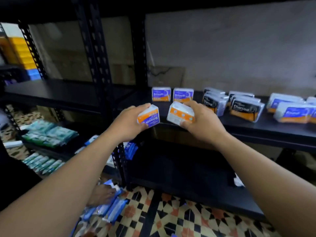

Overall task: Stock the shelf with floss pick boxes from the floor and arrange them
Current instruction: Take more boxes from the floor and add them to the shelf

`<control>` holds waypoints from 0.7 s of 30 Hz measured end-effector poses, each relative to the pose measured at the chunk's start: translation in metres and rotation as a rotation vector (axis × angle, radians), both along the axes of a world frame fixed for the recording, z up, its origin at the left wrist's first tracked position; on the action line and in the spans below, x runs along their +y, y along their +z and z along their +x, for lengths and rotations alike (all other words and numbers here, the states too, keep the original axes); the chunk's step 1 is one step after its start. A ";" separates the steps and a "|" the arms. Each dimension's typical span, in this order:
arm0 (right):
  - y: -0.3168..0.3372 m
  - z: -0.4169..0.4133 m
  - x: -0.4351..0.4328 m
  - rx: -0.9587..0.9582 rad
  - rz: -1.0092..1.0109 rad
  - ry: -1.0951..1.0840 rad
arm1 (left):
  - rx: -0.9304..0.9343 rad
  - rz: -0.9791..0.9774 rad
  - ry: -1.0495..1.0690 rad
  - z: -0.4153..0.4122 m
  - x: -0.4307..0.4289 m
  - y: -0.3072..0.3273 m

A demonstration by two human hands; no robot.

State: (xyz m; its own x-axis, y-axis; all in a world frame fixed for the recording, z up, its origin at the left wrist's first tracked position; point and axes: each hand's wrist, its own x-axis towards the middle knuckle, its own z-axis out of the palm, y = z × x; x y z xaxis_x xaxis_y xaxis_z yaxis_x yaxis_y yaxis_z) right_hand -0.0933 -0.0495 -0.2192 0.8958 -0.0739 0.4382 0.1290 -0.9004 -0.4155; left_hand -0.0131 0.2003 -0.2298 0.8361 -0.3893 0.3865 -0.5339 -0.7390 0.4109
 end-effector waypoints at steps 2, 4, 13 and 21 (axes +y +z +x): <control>0.019 0.015 -0.004 -0.006 -0.029 -0.024 | -0.018 0.010 -0.001 0.016 -0.007 0.019; 0.027 0.031 -0.008 0.009 -0.038 -0.052 | -0.014 0.018 0.003 0.032 -0.014 0.029; 0.004 0.084 -0.031 0.099 -0.061 -0.105 | 0.059 0.023 -0.007 0.099 -0.052 0.015; -0.009 0.121 -0.038 0.044 -0.006 -0.120 | 0.111 0.025 -0.053 0.135 -0.064 0.014</control>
